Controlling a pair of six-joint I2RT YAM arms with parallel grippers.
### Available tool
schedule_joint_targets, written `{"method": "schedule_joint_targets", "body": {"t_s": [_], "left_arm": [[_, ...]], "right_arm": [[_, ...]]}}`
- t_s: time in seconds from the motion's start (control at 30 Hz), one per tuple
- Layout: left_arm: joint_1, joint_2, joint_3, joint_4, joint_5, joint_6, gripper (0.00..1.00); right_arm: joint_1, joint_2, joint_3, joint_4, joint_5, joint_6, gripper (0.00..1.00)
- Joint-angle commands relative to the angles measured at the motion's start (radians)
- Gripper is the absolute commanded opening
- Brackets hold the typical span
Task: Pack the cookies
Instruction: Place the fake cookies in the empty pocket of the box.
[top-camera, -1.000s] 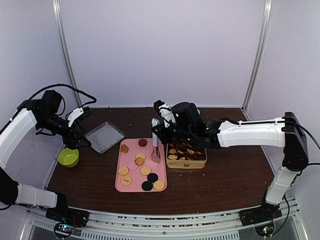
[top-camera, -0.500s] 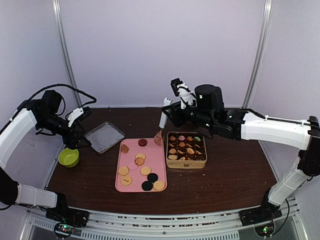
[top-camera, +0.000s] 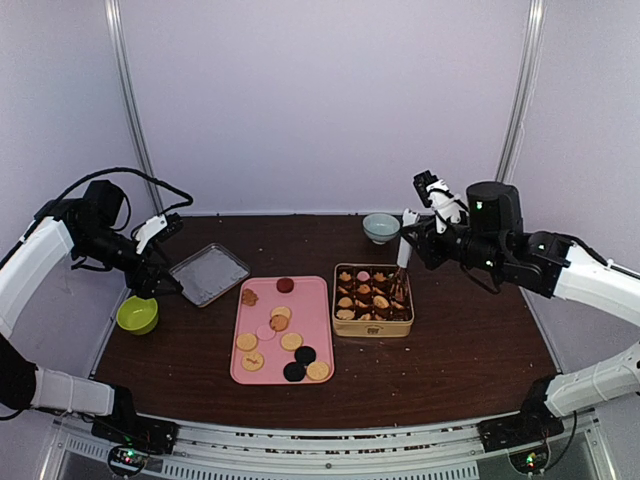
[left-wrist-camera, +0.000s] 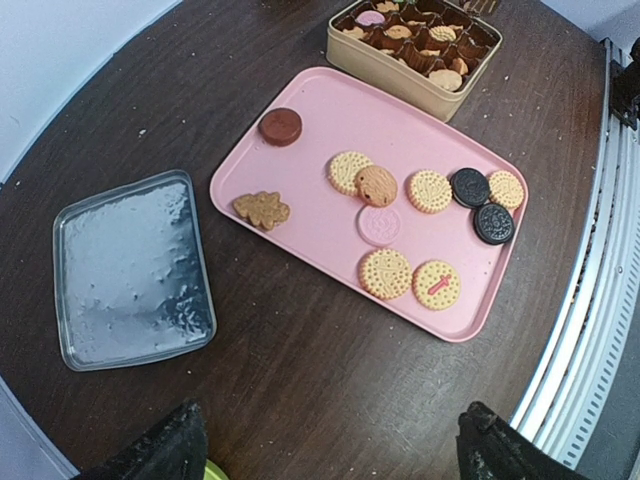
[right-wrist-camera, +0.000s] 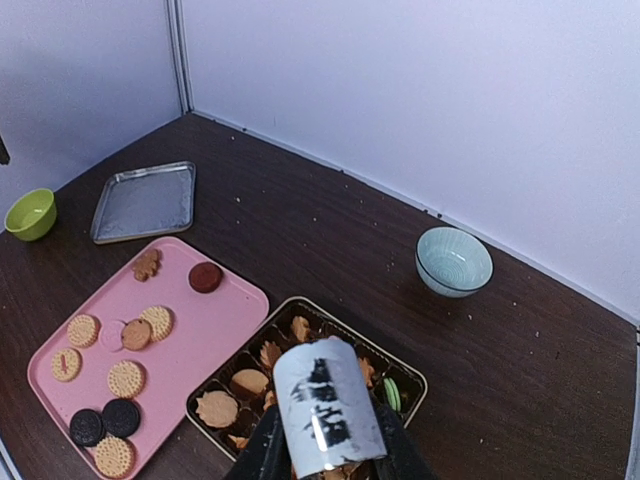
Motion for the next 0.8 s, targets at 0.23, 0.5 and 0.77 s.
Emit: {"method": "schedule_joint_targets", "body": {"t_s": [0.23,0.5,0.77], "left_arm": [[0.008,0.016,0.036,0.002,0.02,0.005,0.9],[0.009,0.015,0.033,0.003,0.017,0.006,0.9],[0.009,0.013,0.025,0.002,0.013,0.007,0.9]], "right_arm": [[-0.013,0.012,-0.036,-0.004,0.023,-0.038,0.01],[-0.013,0.033,-0.057,0.065,0.025,-0.038,0.04],[-0.013,0.047,-0.061,0.063,0.031,-0.048,0.15]]}}
